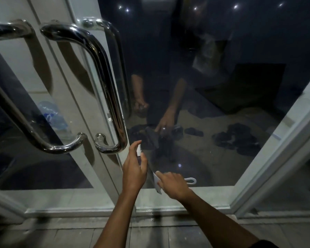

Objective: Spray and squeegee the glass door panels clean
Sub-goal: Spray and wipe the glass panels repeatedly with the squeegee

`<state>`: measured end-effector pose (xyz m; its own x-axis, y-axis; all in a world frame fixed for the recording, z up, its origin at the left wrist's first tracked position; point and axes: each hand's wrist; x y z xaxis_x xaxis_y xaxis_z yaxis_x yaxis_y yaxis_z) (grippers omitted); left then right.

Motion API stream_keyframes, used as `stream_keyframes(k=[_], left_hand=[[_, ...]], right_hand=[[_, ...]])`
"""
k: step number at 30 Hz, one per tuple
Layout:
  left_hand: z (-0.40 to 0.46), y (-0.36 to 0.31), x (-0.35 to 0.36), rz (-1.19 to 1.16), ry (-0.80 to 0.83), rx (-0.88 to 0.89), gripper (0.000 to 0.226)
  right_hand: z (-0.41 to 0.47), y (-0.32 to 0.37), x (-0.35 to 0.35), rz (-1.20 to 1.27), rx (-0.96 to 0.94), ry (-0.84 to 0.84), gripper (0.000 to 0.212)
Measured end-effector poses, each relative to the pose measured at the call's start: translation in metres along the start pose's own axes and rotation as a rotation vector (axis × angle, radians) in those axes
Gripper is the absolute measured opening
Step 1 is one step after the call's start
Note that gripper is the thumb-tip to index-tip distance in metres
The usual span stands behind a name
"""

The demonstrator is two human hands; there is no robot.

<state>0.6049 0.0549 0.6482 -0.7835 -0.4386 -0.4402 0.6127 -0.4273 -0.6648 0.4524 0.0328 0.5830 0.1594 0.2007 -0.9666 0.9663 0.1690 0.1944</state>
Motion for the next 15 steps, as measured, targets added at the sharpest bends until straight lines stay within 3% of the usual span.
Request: stream_keyframes(k=[4, 15], left_hand=[[0.009, 0.017, 0.008, -0.004, 0.053, -0.009, 0.037], [0.022, 0.05, 0.018, 0.043, 0.17, -0.021, 0.029]], right_hand=[[0.001, -0.018, 0.004, -0.144, 0.03, -0.047, 0.034], [-0.013, -0.074, -0.025, 0.012, 0.033, -0.136, 0.025]])
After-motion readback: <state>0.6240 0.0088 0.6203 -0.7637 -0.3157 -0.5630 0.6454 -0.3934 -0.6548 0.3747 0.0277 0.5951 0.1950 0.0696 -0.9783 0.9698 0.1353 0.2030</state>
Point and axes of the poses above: each hand's wrist, its own z-axis towards the middle knuckle, its own x-axis out of the palm, y = z × x, and after that the axes turned 14 degrees about x, right-handed
